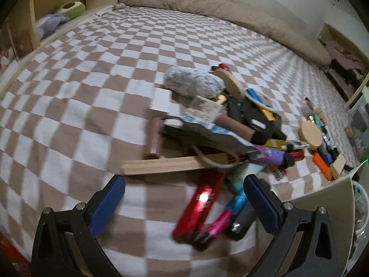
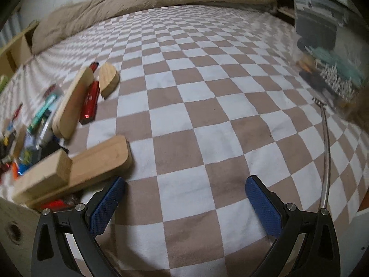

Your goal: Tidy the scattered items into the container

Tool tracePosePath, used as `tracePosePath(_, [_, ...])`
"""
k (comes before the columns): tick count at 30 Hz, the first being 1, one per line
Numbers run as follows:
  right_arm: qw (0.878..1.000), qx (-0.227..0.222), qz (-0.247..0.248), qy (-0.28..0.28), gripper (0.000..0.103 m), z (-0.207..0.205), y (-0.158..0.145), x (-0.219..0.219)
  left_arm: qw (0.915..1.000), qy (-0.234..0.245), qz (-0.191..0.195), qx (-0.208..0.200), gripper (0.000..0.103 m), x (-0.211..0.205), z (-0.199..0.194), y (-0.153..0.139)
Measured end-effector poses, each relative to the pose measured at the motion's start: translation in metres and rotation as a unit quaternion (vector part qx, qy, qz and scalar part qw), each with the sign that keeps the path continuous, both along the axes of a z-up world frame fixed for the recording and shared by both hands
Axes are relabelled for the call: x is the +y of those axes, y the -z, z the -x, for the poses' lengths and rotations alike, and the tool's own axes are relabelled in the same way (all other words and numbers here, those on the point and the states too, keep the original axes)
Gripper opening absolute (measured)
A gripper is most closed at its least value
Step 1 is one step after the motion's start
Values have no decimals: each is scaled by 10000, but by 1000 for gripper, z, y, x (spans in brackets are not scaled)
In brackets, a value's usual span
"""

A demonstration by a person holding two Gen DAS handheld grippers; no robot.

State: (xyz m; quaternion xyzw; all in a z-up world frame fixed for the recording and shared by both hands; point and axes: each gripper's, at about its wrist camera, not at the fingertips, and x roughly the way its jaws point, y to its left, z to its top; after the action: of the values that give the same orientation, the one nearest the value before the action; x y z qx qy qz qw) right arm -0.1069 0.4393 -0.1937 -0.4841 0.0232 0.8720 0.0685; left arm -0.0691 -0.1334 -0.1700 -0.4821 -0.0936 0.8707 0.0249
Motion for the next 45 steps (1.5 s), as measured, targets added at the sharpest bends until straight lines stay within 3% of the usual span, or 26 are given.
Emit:
tracePosePath(8, [9997, 233, -90, 79, 103, 3, 5, -5, 9993, -271, 194, 153, 103, 1, 9, 7])
tracePosePath(14, [9991, 291, -280, 87, 103, 2, 6, -9, 9941, -168, 1043, 229, 103, 7, 10, 10])
tracePosePath(19, [9992, 280, -292, 46, 103, 3, 6, -9, 9902, -11, 1340, 395, 103, 0, 10, 9])
tracePosePath(22, [9991, 310, -305, 17, 103, 2, 5, -10, 9867, -184, 1578, 355, 103, -13, 10, 12])
tracePosePath(26, [9978, 315, -339, -476, 103, -3, 1, -22, 9884, -414, 1445, 228, 103, -36, 8, 17])
tracePosePath(30, [9937, 302, -106, -1073, 103, -6, -5, -40, 9847, -597, 1631, 161, 103, -44, 8, 12])
tracePosePath(32, [9912, 290, -228, -1274, 103, -5, -5, -51, 9842, -707, 1619, 113, 103, -50, 6, 11])
tracePosePath(37, [9941, 226, -22, -1062, 103, 12, -2, -48, 9813, -1061, 1603, 27, 103, -68, 2, 12])
tracePosePath(41, [9949, 238, -140, -973, 103, 27, -2, -51, 9791, -1362, 1512, -11, 103, -83, 4, 14])
tracePosePath(45, [9978, 306, 10, -581, 103, 38, 1, -41, 9758, -1503, 1588, 4, 103, -93, 9, 14])
